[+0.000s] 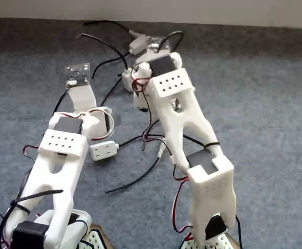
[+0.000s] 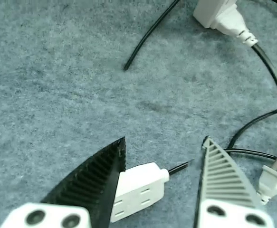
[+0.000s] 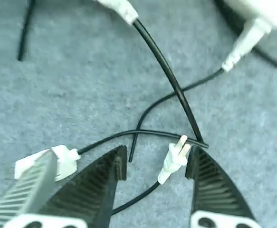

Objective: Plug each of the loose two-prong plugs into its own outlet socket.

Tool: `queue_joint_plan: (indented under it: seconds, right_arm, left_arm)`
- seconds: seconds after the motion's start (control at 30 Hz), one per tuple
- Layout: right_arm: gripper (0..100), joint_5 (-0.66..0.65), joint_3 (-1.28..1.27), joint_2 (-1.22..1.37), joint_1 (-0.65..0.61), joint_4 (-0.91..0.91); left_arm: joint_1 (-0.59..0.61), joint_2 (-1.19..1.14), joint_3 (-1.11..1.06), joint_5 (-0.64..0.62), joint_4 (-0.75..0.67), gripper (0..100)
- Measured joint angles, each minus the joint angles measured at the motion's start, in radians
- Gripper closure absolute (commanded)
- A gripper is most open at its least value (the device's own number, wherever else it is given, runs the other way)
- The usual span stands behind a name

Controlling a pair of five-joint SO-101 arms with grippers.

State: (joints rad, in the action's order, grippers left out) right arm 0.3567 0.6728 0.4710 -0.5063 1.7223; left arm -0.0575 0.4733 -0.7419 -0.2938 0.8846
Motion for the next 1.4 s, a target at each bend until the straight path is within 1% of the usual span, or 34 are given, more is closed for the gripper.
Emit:
queue_joint_plan:
  seconds: [0.07, 0.13, 0.27, 0.33, 0.43, 0.53, 0.57, 0.67, 0.77, 0.87, 0.93, 1.0, 1.1, 1.3, 1.4]
  right_arm:
    - [79.2, -0.044, 0.061, -0.049, 0.021, 0.0]
    - [79.2, -0.091, 0.086, -0.112, 0.064, 0.0]
    - [79.2, -0.143, 0.091, -0.209, 0.203, 0.0]
    - [79.2, -0.166, 0.087, -0.252, 0.288, 0.0]
    - [79.2, -0.21, 0.057, -0.308, 0.43, 0.002]
    - [79.2, -0.241, -0.012, -0.354, 0.575, 0.002]
    - [79.2, -0.256, -0.041, -0.368, 0.624, 0.002]
    - [79.2, -0.308, -0.147, -0.4, 0.749, 0.002]
    - [79.2, -0.328, -0.258, -0.41, 0.844, 0.002]
    - [79.2, -0.331, -0.364, -0.41, 0.941, -0.017]
    - [79.2, -0.331, -0.436, -0.41, 0.993, -0.071]
    - [79.2, -0.333, -0.505, -0.41, 1.028, -0.137]
    - [79.2, -0.333, -0.608, -0.41, 1.062, -0.23]
    - [79.2, -0.382, -0.735, -0.41, 1.092, -0.339]
    - [79.2, -0.387, -0.769, -0.41, 1.096, -0.368]
  left_arm:
    - [-0.066, 0.0, 0.037, 0.003, 0.025, 74]
    - [-0.127, 0.0, 0.091, 0.003, 0.094, 74]
    - [-0.224, 0.0, 0.189, 0.003, 0.252, 74]
    - [-0.279, 0.0, 0.209, 0.003, 0.304, 74]
    - [-0.39, 0.0, 0.21, 0.011, 0.319, 74]
    - [-0.491, 0.0, 0.193, 0.068, 0.313, 74]
    - [-0.514, 0.0, 0.175, 0.083, 0.29, 74]
    - [-0.528, 0.0, 0.091, 0.106, 0.181, 74]
    - [-0.523, 0.0, 0.006, 0.133, 0.071, 74]
    - [-0.539, -0.002, -0.034, 0.157, 0.006, 74]
    - [-0.546, -0.021, -0.031, 0.157, -0.014, 75]
    - [-0.542, -0.086, -0.014, 0.157, -0.02, 75]
    - [-0.54, -0.232, 0.071, 0.157, -0.02, 75]
    - [-0.523, -0.483, 0.319, 0.15, 0.12, 75]
    - [-0.526, -0.557, 0.404, 0.104, 0.133, 75]
